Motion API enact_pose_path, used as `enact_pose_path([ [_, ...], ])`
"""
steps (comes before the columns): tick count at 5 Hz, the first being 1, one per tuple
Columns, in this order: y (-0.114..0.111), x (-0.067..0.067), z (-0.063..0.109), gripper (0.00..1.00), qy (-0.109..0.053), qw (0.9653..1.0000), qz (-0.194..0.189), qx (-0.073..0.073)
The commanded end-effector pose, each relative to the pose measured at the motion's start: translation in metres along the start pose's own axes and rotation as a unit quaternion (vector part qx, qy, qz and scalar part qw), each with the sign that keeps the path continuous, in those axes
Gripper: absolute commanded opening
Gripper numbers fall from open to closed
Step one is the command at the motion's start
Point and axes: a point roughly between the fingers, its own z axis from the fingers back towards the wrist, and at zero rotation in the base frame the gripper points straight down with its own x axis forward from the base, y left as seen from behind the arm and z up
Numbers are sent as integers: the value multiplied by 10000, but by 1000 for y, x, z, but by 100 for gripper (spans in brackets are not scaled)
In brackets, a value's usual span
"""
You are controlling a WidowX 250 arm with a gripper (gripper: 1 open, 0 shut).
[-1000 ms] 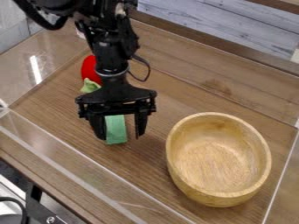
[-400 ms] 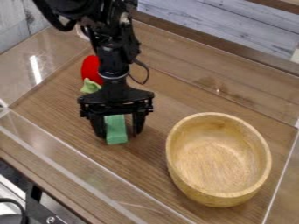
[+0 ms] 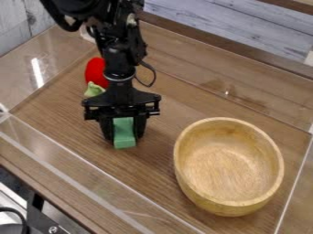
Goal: Put the green block in the brown bowl
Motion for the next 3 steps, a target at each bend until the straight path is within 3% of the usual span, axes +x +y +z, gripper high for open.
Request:
enact_pose_path([
  [1, 0, 13, 7, 0, -175, 9998, 66, -58],
  [3, 2, 16, 6, 0, -69, 9998, 153, -53],
])
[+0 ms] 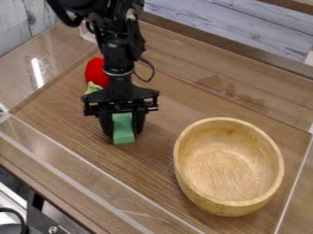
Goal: Put the green block in the brown bowl
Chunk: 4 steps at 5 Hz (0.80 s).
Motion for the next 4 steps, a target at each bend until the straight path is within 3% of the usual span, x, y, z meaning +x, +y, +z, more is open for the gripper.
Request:
enact_pose_path([
  [1, 0, 8, 6, 0, -85, 9999, 67, -68],
  [4, 2, 8, 6, 0, 59, 9999, 120, -52],
])
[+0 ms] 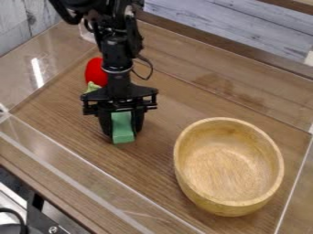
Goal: Put the green block in the brown bowl
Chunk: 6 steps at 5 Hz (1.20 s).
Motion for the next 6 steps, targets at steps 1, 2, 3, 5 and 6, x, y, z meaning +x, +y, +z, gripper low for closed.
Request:
enact_pose_path([
  [1, -4, 3, 25, 0, -117, 9997, 68, -192],
  [2, -7, -2, 42, 0, -100, 9995, 73, -307],
  [3, -22, -17, 62, 0, -19, 9987, -13, -501],
  [5, -68, -64, 72, 0, 228, 9964, -417, -701],
  [6, -87, -89, 71, 0, 332, 9954, -442, -781],
])
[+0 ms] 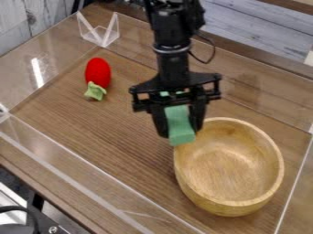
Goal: Put the green block in the brown bowl
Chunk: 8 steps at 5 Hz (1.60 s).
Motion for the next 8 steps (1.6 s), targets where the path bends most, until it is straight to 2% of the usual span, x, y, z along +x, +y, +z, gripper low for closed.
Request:
enact_pose_path([
  [1, -17, -17, 11, 0, -172, 9994, -84, -300],
  [2, -27, -29, 10, 0, -171, 9990, -102, -397],
  [3, -39, -41, 2, 0, -139, 9982, -279, -515],
  [4, -46, -48, -5, 0, -166, 9968, -386, -683],
  [5, -50, -52, -8, 0, -266, 9950, -442, -852],
  [6, -53, -57, -7, 0, -437, 9910, -687, -1064],
  [7, -57, -58, -6, 0, -545, 9875, -951, -1130],
  [8, -59, -56, -7, 0, -615, 9846, -1216, -1097],
])
